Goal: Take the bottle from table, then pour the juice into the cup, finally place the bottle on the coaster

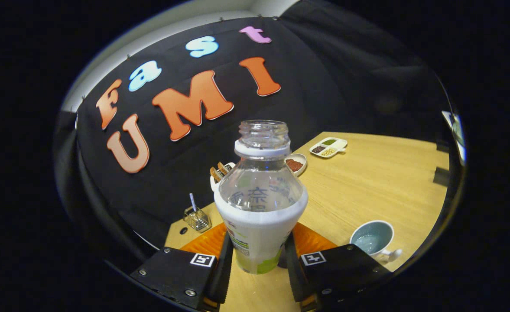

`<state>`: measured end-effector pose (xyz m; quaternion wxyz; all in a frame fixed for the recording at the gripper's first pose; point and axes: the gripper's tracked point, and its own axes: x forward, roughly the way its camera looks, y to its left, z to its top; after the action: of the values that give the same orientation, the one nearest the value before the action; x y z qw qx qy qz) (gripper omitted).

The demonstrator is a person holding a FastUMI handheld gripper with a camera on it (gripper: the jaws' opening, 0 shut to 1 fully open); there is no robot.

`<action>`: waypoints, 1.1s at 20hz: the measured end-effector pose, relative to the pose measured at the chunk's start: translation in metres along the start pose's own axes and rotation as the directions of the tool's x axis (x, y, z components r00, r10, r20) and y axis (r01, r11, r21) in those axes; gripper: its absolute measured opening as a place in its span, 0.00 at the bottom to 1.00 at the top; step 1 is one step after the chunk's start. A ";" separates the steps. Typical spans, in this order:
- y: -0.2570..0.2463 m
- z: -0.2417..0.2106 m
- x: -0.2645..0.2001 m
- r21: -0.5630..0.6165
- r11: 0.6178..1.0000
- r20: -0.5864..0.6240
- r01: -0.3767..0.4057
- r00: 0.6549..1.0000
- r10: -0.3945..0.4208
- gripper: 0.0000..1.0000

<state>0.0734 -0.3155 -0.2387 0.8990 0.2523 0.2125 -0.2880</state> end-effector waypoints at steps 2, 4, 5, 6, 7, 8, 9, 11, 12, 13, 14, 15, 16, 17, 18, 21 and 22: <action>0.000 -0.006 0.009 -0.117 0.993 0.000 0.029 1.000 -0.030 0.59; -0.001 -0.010 0.023 -0.212 0.976 0.012 0.054 0.999 -0.053 0.58; -0.002 -0.014 0.030 -0.248 0.966 0.014 0.071 0.997 -0.070 0.59; -0.006 -0.018 0.037 -0.275 0.958 0.011 0.084 0.996 -0.084 0.59; -0.009 -0.024 0.044 -0.289 0.953 0.007 0.095 0.995 -0.097 0.59; -0.011 -0.031 0.050 -0.298 0.950 0.002 0.095 0.995 -0.099 0.59; -0.012 -0.034 0.056 -0.300 0.949 -0.001 0.099 0.995 -0.104 0.59; -0.017 -0.044 0.067 -0.307 0.946 -0.005 0.107 0.993 -0.114 0.59; -0.018 -0.050 0.072 -0.316 0.942 -0.015 0.111 0.992 -0.122 0.60; -0.019 -0.056 0.076 -0.328 0.938 -0.023 0.110 0.992 -0.124 0.61; -0.018 -0.061 0.079 -0.345 0.932 -0.029 0.111 0.991 -0.129 0.61; -0.019 -0.065 0.081 -0.361 0.925 -0.033 0.115 0.990 -0.136 0.61; -0.019 -0.070 0.083 -0.381 0.917 -0.040 0.116 0.989 -0.141 0.61; -0.024 -0.077 0.081 -0.398 0.910 -0.047 0.118 0.988 -0.148 0.61; -0.022 -0.080 0.080 -0.412 0.903 -0.053 0.118 0.987 -0.154 0.61; -0.021 -0.080 0.082 -0.417 0.900 -0.044 0.123 0.987 -0.156 0.62; -0.021 -0.080 0.081 -0.411 0.904 -0.047 0.122 0.987 -0.155 0.63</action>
<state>0.1019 -0.3178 -0.3509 0.9000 0.0553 0.3203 -0.2906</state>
